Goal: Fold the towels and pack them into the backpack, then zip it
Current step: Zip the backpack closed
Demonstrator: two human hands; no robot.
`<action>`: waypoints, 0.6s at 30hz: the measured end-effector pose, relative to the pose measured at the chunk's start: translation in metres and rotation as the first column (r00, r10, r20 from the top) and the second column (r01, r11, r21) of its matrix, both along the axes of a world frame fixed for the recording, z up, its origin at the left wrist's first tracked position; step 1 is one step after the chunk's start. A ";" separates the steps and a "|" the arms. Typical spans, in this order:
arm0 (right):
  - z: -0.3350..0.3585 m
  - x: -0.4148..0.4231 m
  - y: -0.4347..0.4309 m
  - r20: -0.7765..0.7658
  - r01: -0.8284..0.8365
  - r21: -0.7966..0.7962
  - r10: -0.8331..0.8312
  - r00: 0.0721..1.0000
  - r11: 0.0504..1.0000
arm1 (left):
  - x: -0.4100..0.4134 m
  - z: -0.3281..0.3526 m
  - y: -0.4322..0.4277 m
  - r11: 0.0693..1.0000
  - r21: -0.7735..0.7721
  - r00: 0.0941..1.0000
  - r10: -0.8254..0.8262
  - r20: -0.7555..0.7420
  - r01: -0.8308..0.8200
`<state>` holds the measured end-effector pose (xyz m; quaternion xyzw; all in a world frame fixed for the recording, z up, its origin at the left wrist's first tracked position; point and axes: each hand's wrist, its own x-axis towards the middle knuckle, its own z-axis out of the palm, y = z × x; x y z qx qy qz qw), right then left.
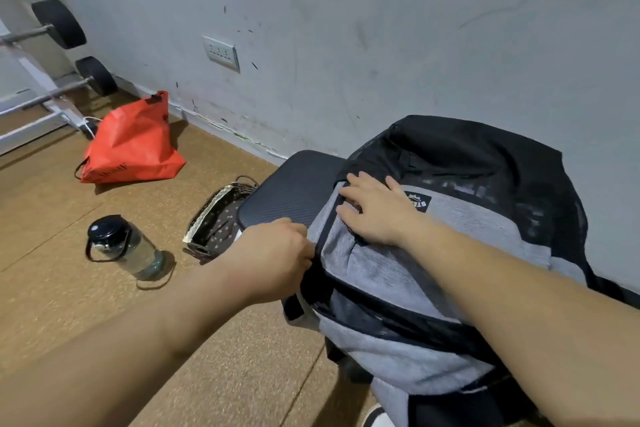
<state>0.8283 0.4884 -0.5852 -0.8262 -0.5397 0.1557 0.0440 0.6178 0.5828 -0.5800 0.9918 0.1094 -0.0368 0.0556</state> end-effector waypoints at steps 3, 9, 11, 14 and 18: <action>0.002 -0.035 -0.033 -0.028 -0.076 0.206 0.084 0.996 0.976 | -0.004 -0.006 -0.009 0.995 -0.028 0.995 0.093 0.017 -0.093; -0.013 -0.074 -0.083 -0.192 -0.037 -0.010 0.034 0.981 0.999 | -0.012 -0.011 -0.030 0.993 0.005 0.992 0.122 0.045 -0.122; -0.016 -0.075 -0.078 -0.220 -0.004 -0.060 -0.009 0.975 0.998 | -0.016 -0.008 -0.034 0.991 0.060 0.992 0.121 0.027 -0.123; -0.019 -0.078 -0.066 -0.261 0.058 -0.088 -0.080 0.962 0.994 | -0.029 -0.002 -0.047 0.992 0.078 0.992 0.107 -0.061 -0.102; -0.018 -0.075 -0.054 -0.301 0.065 -0.168 -0.114 0.947 0.984 | -0.043 0.003 -0.084 0.993 0.108 0.978 0.062 -0.197 -0.041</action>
